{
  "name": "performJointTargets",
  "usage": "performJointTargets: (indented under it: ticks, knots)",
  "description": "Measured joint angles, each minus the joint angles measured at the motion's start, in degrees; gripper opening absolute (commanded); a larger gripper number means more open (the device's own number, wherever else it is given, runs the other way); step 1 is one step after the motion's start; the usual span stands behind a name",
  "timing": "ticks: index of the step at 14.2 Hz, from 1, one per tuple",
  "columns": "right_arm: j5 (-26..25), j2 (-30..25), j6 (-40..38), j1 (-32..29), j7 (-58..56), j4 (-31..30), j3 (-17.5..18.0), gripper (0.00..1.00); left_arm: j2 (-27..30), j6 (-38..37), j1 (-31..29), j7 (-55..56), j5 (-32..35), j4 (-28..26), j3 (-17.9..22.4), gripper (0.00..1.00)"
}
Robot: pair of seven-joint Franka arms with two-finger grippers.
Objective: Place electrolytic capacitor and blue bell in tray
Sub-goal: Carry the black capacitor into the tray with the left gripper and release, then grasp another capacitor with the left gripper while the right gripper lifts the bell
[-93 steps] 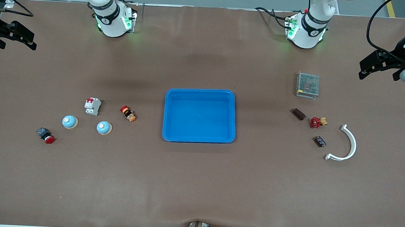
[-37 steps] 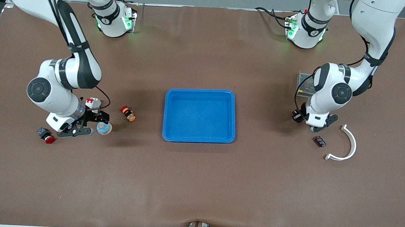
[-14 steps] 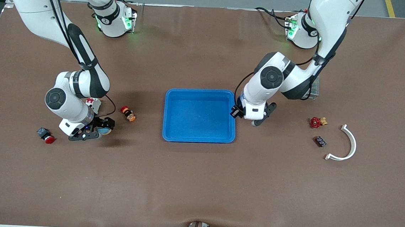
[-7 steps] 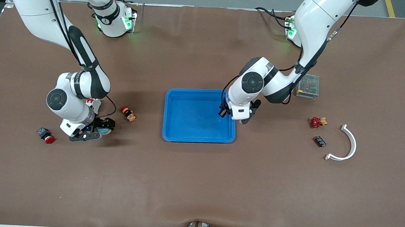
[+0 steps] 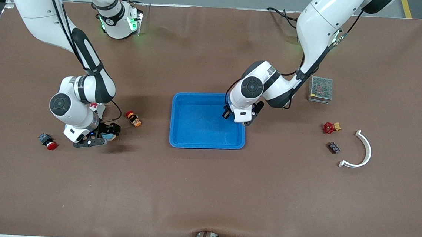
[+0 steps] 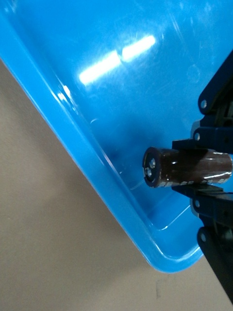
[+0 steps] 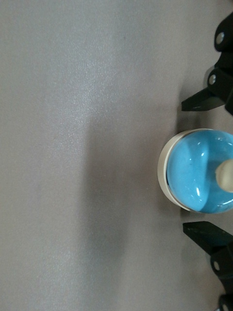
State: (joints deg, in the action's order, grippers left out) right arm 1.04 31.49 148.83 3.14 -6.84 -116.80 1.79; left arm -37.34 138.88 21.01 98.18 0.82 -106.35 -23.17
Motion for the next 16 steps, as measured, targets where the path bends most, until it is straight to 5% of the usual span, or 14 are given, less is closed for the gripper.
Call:
performJointTargets:
  ticks: [3,10,16]
  knots:
    - [0.0,0.0,0.0,0.0,-0.1,0.0,0.0,0.87,-0.6,0.0,0.1,0.0,0.0,0.7,0.2,1.00]
    - [0.0,0.0,0.1,0.0,-0.1,0.0,0.0,0.59,1.3,-1.8,-1.2,0.0,1.1,3.3,0.7,1.00]
    - [0.0,0.0,0.1,0.1,-0.1,0.0,0.1,0.55,9.5,-14.7,-10.0,-3.1,1.4,3.7,1.0,1.00]
